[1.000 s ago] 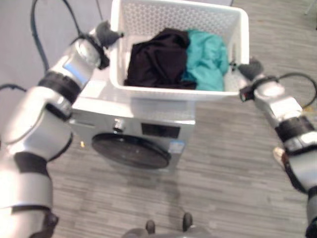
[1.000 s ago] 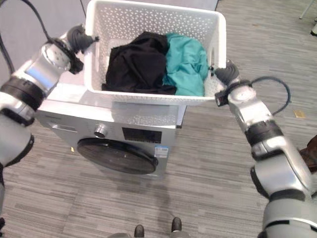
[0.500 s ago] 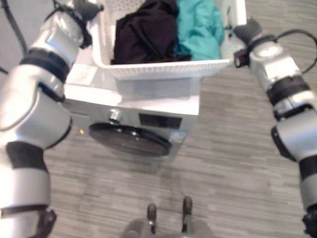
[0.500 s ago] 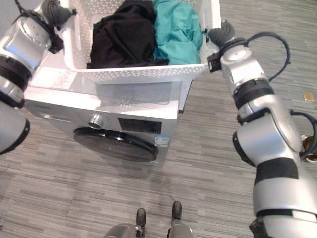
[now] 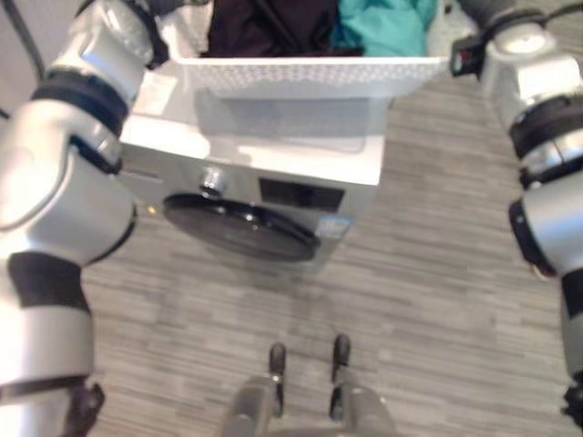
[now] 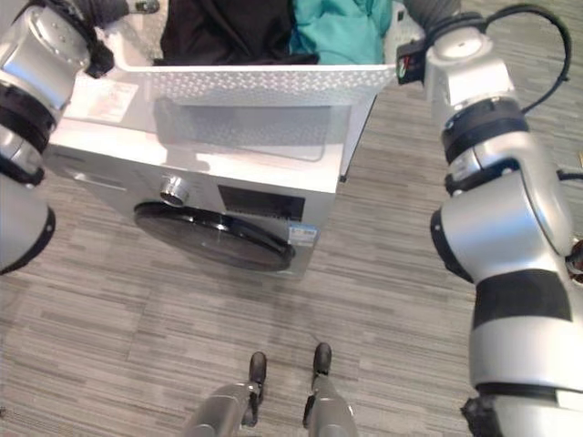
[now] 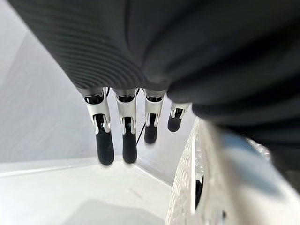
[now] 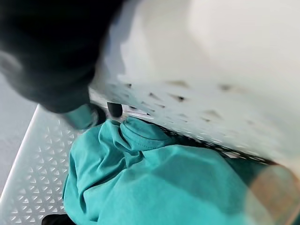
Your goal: Grab the laundry basket,head to the washer,open it,put in the laundry and shut it.
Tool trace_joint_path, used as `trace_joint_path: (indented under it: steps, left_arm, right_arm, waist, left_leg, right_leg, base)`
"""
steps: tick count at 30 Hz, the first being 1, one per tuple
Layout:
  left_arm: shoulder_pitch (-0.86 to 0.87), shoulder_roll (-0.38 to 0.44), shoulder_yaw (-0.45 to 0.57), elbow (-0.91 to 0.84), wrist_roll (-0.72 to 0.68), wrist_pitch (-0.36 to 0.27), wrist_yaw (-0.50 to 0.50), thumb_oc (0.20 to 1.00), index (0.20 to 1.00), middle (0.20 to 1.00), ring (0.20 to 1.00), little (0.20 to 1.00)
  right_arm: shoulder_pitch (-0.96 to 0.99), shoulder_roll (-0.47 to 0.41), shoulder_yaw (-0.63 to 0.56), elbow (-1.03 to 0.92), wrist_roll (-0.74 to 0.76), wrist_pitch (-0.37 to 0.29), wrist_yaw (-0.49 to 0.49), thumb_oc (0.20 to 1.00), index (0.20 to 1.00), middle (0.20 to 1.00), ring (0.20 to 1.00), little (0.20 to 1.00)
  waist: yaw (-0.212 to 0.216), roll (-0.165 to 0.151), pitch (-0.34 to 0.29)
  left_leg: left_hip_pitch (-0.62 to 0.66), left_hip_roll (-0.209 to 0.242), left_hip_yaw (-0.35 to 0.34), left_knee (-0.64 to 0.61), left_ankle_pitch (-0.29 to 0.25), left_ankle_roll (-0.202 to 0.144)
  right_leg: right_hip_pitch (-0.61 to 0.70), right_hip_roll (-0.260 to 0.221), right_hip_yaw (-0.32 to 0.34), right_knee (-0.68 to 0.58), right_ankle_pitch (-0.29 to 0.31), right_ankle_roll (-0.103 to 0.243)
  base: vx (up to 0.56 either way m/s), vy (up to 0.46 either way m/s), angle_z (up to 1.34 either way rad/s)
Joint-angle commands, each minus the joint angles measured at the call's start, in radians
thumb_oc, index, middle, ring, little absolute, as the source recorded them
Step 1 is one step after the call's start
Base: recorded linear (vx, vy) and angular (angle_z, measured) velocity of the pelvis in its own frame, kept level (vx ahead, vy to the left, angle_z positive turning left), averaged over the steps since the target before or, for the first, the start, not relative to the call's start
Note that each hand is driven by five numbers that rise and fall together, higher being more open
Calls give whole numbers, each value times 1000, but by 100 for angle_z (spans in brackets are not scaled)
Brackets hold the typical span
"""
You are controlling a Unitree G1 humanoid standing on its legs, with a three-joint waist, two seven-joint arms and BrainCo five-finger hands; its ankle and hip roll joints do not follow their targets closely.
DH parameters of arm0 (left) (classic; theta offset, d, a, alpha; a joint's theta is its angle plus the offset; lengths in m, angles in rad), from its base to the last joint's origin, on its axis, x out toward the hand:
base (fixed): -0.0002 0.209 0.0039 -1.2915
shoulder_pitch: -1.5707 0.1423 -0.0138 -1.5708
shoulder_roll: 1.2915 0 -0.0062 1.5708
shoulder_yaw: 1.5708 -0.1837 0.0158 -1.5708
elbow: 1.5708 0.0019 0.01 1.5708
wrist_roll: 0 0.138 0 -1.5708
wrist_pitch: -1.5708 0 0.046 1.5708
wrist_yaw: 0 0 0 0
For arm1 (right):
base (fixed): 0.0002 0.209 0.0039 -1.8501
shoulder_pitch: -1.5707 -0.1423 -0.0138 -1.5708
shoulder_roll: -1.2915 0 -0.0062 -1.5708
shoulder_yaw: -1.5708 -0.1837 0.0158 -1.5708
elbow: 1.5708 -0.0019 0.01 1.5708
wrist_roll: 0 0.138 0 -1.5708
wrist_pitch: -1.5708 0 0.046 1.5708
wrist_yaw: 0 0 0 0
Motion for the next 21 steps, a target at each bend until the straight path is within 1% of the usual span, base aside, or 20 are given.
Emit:
trace_joint_path:
  steps: [1,12,14,18,21]
  left_arm:
    - [-289,-38,-64,75,-13,-42,27,1000,1000,1000,1000,1000]
    - [-271,-100,-21,69,-2,-46,79,1000,1000,1000,1000,1000]
    - [-284,-122,-6,65,-2,-48,110,1000,1000,1000,1000,1000]
    - [-304,-125,2,80,-1,-48,138,1000,1000,1000,1000,1000]
    - [-309,-142,39,81,-44,-57,158,1000,1000,1000,1000,1000]
  right_arm:
    - [38,108,39,79,17,42,26,1000,1000,1000,1000,1000]
    - [2,134,47,115,50,40,24,1000,1000,1000,1000,1000]
    - [-11,138,39,119,80,33,17,1000,1000,1000,1000,1000]
    - [-34,140,22,137,123,31,7,1000,1000,1000,1000,1000]
    - [-56,152,-9,145,194,20,-14,1000,1000,1000,1000,1000]
  waist:
    - [34,27,84]
    - [29,23,90]
    - [26,21,87]
    - [24,19,81]
    - [25,18,73]
  left_leg:
    - [-7,71,47,-88,102,-46]
    - [-6,72,50,-94,100,-45]
    - [-6,71,50,-93,98,-45]
    - [-3,70,50,-96,95,-45]
    - [-4,68,48,-98,94,-45]
  right_leg:
    - [7,-75,24,78,-27,126]
    - [4,-76,22,71,-25,125]
    - [5,-76,22,71,-27,124]
    - [5,-77,24,71,-27,125]
    - [6,-78,21,67,-25,127]
  base:
    - [0,0,0]
    - [0,0,0]
    - [0,0,0]
    - [0,0,0]
    - [0,0,0]
